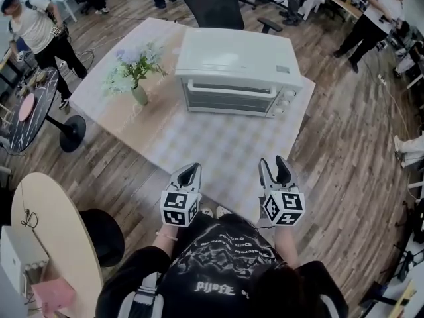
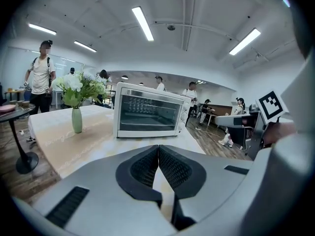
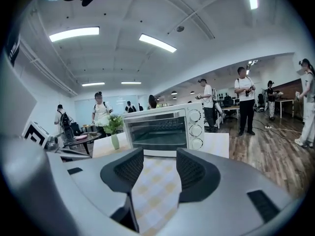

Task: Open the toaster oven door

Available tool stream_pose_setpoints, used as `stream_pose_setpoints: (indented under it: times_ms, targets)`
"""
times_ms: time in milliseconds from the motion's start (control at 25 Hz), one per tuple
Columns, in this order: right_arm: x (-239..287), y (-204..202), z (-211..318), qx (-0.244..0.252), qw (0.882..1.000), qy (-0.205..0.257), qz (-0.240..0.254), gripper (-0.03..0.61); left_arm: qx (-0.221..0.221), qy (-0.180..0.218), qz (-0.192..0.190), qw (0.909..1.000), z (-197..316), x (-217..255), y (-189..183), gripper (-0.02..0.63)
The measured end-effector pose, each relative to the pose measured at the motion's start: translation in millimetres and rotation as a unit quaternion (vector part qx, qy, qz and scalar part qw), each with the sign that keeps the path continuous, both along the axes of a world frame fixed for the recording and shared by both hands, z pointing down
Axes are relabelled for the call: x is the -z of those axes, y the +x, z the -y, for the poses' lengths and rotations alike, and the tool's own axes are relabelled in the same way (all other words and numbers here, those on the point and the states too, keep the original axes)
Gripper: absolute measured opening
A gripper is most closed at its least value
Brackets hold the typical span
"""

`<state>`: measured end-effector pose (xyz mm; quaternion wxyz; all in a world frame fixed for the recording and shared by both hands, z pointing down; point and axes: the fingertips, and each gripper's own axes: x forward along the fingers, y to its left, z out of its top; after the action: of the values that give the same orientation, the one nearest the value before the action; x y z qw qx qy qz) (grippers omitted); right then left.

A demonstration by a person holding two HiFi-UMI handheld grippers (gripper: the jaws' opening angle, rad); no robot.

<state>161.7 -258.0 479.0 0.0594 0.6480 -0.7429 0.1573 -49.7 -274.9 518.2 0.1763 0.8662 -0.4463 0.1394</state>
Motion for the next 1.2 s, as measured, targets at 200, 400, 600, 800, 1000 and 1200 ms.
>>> stream_pose_setpoints:
  times_ms: [200,400,600,800,1000,1200]
  targets:
    - [22.9,8.4,20.5,0.003,1.0,0.02,0.009,0.212,0.009,0.003,-0.002,1.0,2.5,1.9,0.0,0.02]
    - [47.0,20.9,48.2,-0.006,0.997,0.047,0.065,0.206,0.021,0.007,0.0,0.9997,4.6,1.8,-4.8,0.02]
    - [67.1,34.9,76.0,-0.018,0.991,0.063,0.115,0.201,0.039,0.003,0.004,0.9992,2.9,-1.4,-15.2,0.02]
    - [78.2,45.2,106.7,-0.021,0.984,0.062,0.166,0.198,0.055,0.002,0.009,0.9985,2.6,-2.4,-25.3,0.02]
    - [83.1,53.8,134.9,-0.038,0.98,0.055,0.186,0.193,0.063,0.002,0.011,0.998,1.8,-2.5,-30.6,0.02]
    - [68.4,50.8,166.2,-0.036,0.977,0.017,0.21,0.193,0.08,-0.004,0.018,0.9966,-0.6,-6.8,-42.5,0.02]
